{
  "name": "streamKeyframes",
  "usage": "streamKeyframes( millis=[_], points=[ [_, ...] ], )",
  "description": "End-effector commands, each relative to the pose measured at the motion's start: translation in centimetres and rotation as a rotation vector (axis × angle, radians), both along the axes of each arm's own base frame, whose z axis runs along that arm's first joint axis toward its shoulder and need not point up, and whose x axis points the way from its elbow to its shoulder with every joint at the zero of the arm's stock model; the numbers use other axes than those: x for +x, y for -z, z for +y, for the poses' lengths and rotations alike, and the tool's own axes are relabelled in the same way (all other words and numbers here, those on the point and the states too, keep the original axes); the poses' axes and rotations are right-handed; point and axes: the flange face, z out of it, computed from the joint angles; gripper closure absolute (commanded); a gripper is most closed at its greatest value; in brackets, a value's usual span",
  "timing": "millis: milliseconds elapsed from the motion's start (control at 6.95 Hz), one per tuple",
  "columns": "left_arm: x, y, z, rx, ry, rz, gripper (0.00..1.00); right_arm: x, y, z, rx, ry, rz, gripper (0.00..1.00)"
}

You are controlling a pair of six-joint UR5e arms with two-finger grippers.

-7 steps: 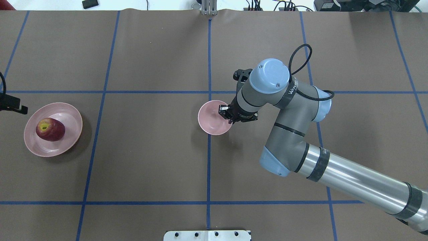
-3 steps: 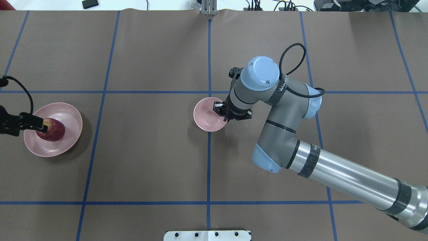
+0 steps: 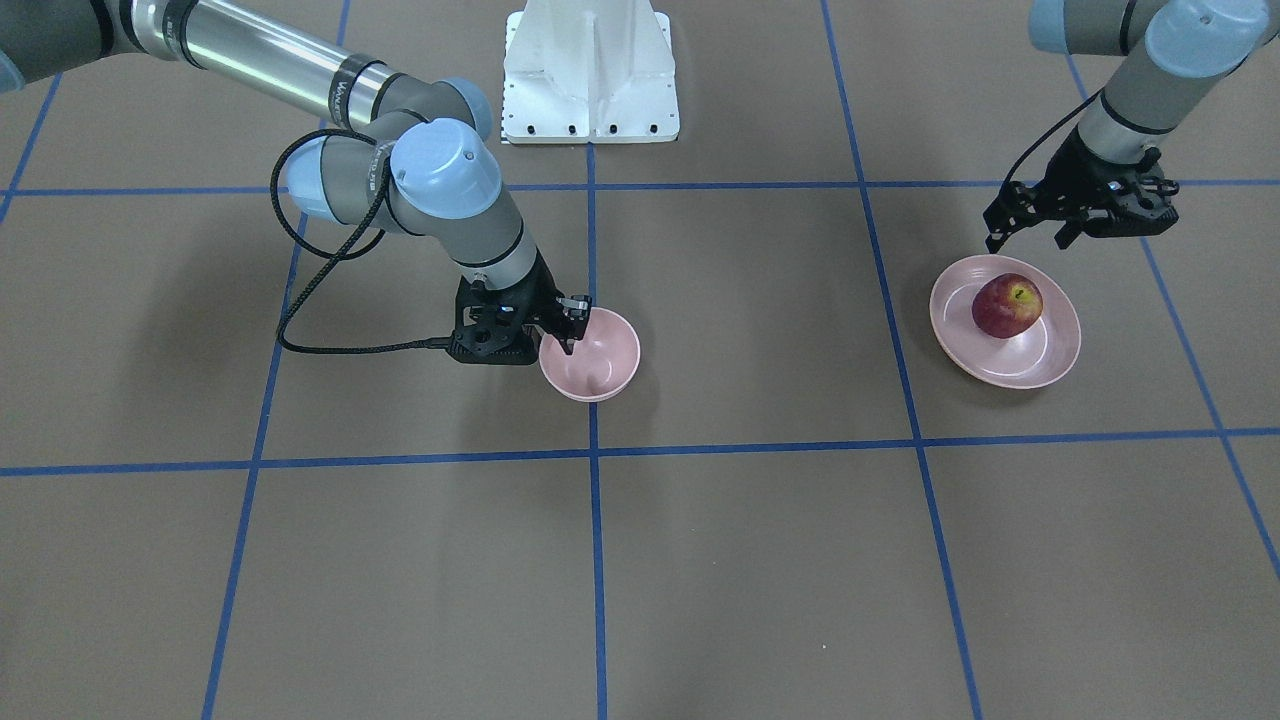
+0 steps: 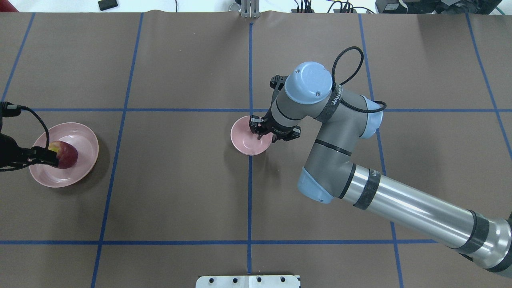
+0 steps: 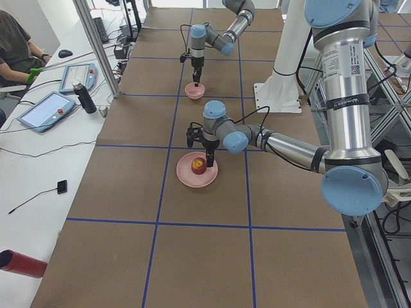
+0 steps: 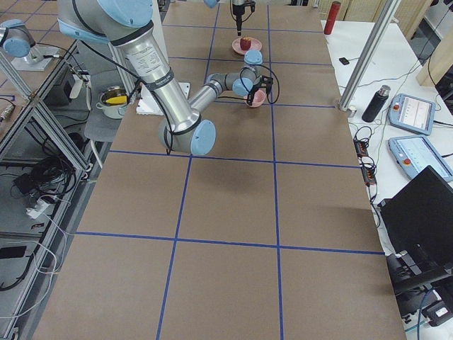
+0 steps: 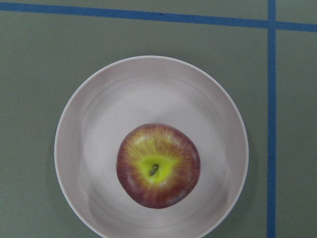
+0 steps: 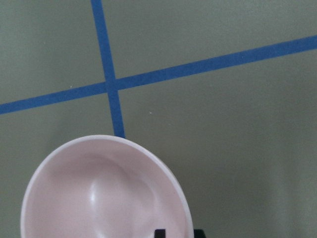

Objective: Move apple from plate to bowl
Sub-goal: 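Lower the pink bowl at table center while the left gripper descends onto the red apple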

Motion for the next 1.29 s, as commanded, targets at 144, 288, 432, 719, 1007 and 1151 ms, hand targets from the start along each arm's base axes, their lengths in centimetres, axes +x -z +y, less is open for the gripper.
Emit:
streamKeyframes(
  millis=[144, 288, 432, 719, 1007, 1151],
  points=[
    [2.1, -1.4, -1.6, -0.035, 0.012, -0.013, 0.02, 1.4, -0.6, -0.9, 0.002, -0.014, 0.0, 0.0],
    [3.5, -1.5, -2.7, -0.057, 0.029, -0.011, 0.02, 1.5, -0.9, -0.8, 0.0, -0.014, 0.003, 0.0],
    [3.9, -2.3, -3.1, -0.064, 0.029, -0.02, 0.02, 1.6, -1.4, -0.8, -0.004, -0.018, 0.009, 0.0],
    [5.0, -3.1, -4.3, -0.069, 0.03, -0.032, 0.02, 1.7, -1.3, -0.6, -0.004, -0.021, 0.005, 0.0],
    [5.7, -3.4, -5.1, -0.067, 0.026, -0.034, 0.03, 2.2, -1.7, -0.3, -0.004, -0.021, 0.005, 0.0],
    [5.7, -3.6, -5.1, -0.067, 0.023, -0.037, 0.18, 2.5, -1.4, -0.2, -0.001, -0.023, 0.001, 0.0]
  ],
)
